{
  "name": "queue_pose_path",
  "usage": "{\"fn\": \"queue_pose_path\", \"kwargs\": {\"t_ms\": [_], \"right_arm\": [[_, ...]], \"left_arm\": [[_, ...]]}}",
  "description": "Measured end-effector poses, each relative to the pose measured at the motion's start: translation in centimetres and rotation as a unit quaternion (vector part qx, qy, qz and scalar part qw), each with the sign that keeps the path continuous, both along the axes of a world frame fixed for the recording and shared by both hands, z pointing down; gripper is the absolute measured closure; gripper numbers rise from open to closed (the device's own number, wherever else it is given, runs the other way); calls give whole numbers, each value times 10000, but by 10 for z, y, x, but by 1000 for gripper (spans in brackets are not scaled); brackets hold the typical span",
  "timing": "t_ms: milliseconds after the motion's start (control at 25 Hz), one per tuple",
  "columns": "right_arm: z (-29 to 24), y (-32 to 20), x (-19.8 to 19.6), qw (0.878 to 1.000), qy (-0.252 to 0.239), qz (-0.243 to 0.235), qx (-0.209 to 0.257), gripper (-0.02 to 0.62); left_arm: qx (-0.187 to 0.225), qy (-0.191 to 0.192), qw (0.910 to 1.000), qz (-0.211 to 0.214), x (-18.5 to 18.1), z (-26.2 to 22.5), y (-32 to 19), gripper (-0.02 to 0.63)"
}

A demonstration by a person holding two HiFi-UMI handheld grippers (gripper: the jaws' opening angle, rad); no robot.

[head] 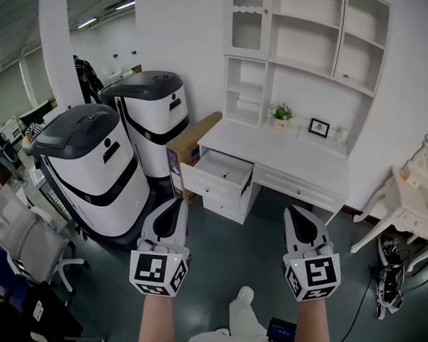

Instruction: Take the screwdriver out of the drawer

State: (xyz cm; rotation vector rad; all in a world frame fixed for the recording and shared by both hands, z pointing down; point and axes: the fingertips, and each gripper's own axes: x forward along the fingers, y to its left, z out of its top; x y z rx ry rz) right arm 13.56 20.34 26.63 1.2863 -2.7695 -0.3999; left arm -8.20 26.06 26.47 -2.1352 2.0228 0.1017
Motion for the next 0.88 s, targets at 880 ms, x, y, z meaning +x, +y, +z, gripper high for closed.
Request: {"fn": "queue_pose_path", "kwargs": {"t_ms": [880], "right_arm": [[18,-248,-63,9994,-72,-333,-115,589]], "left_arm": [[-211,56,9994,-278,-56,17,-233,597]]}}
